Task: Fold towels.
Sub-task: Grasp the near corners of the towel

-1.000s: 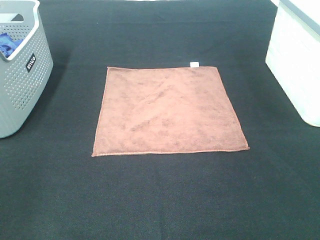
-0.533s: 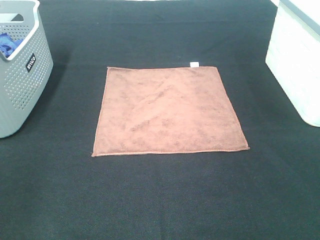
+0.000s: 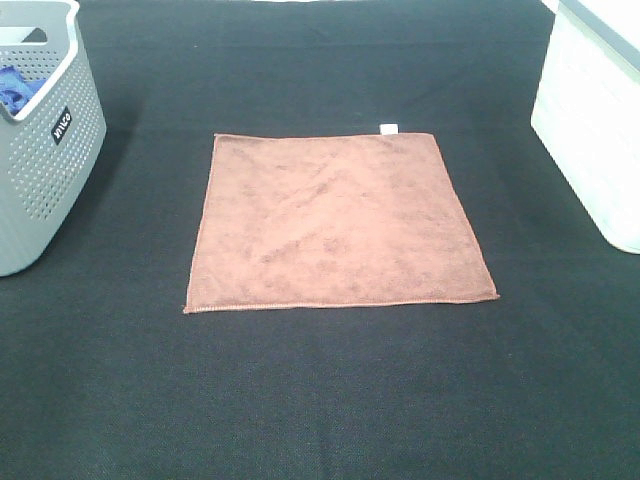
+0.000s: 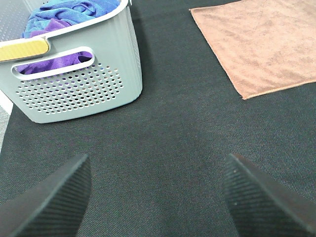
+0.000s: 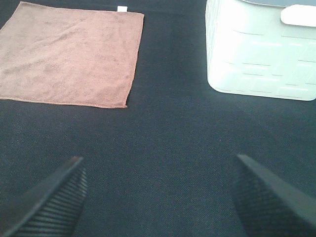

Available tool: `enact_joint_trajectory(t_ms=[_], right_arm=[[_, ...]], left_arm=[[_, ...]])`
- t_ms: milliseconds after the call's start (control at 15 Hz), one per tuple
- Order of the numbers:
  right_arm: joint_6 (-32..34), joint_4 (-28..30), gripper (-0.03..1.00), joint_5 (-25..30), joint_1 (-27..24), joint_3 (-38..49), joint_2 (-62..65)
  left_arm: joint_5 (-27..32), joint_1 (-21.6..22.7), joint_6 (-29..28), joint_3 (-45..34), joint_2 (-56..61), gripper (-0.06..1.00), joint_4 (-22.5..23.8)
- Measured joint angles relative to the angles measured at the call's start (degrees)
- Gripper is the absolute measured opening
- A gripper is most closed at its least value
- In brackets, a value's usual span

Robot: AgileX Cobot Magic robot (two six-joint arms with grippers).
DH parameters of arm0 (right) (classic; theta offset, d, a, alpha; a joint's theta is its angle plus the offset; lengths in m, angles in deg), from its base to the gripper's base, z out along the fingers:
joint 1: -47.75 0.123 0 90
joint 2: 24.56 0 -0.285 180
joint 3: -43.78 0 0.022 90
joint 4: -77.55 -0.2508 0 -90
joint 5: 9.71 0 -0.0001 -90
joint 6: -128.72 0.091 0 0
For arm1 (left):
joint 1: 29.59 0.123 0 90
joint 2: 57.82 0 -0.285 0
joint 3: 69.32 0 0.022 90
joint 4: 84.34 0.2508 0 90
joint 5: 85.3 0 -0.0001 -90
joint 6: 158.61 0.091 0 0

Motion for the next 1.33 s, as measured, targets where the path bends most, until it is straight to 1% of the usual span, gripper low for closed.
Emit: enact_joint_trajectory(t_ms=[1333], right_arm=[[0.00,0.00,0.76,0.00,0.00,0.00,0.00]], left_arm=[[0.00,0.00,0.00,0.00,0.00,0.71,0.00]])
